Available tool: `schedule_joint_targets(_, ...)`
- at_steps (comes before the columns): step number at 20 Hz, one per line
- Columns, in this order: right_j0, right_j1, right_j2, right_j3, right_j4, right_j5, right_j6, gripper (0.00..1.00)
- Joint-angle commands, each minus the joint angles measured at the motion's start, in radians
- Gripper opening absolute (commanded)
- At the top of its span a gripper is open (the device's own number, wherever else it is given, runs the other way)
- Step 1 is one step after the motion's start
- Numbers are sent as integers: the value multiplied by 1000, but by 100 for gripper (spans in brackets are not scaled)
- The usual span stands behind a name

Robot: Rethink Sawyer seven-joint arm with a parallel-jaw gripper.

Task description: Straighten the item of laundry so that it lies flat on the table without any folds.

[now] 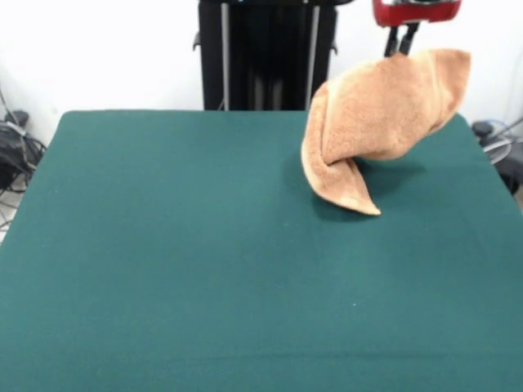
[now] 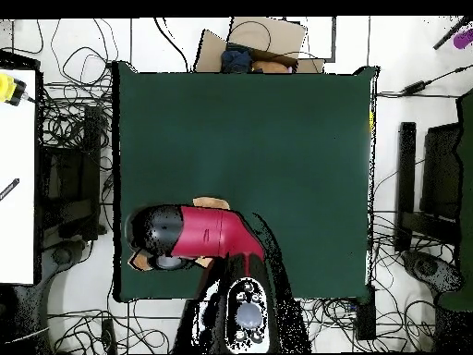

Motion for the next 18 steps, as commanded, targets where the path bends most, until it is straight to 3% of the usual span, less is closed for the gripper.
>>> schedule_joint_targets(1,-1,30,-9,-132,-14,65,208,0)
schedule_joint_targets(6,-3,83,10,-272,-31,155,184,0)
schedule_joint_targets(18,-9,100,18,-436,-50,383,144,0)
